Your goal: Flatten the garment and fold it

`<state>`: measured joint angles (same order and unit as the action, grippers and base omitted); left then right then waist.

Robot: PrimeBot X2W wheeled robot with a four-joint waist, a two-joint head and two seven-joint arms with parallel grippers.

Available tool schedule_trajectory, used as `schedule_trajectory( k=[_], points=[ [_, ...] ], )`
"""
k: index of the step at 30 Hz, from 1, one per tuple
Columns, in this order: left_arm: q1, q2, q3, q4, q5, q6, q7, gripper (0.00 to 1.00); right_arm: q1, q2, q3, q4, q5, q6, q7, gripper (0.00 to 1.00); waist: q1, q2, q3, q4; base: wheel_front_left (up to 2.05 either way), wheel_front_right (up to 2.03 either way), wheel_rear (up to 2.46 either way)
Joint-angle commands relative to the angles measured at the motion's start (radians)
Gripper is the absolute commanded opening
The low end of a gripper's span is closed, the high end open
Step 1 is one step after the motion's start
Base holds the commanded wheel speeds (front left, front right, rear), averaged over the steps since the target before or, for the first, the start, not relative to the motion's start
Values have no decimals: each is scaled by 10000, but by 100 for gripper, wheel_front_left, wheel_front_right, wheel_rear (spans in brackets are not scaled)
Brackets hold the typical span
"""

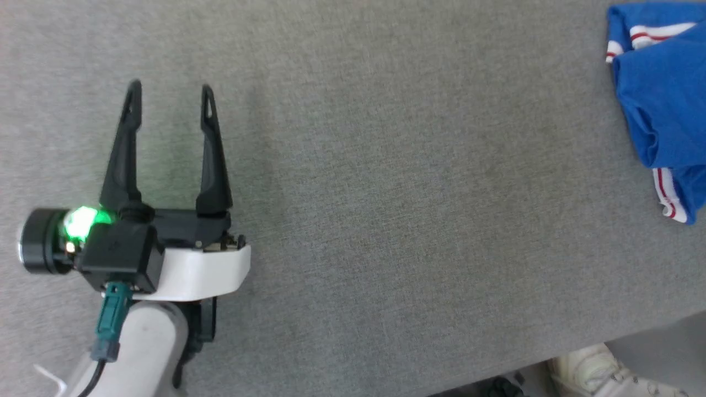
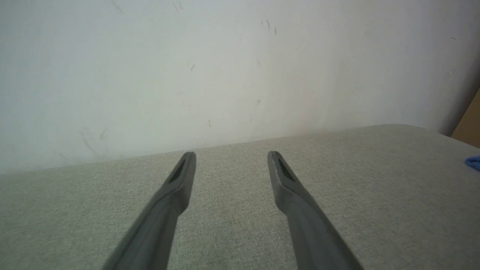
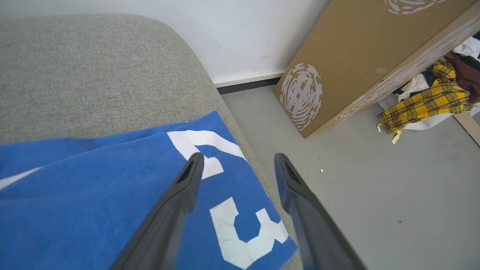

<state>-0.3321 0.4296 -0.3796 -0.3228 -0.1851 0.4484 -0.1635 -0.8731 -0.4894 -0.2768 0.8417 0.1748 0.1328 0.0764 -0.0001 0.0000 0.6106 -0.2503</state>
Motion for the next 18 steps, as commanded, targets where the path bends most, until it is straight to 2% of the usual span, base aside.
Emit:
schedule_trajectory(
  k=[1, 6, 11, 18],
  points=[
    [132, -67, 20, 82, -73, -38, -114, 100, 164, 34, 60, -79, 95, -21, -95, 100, 1, 0, -575, 266, 0, 0, 0],
    [630, -337, 131, 589, -475, 16, -593, 100, 1044, 296, 544, -980, 601, -21, -499, 100, 1, 0, -1675, 613, 0, 0, 0],
    [1126, -367, 150, 920, -554, 26, -798, 100, 2205, 758, 1024, -2541, 1152, -21, -632, 100, 1, 0, -2716, 1004, 0, 0, 0],
    [1767, -534, 338, 858, -926, -8, -924, 100, 3884, 1823, 749, -4980, 1234, -21, -965, 100, 1, 0, -3847, 1573, 0, 0, 0]
  ],
)
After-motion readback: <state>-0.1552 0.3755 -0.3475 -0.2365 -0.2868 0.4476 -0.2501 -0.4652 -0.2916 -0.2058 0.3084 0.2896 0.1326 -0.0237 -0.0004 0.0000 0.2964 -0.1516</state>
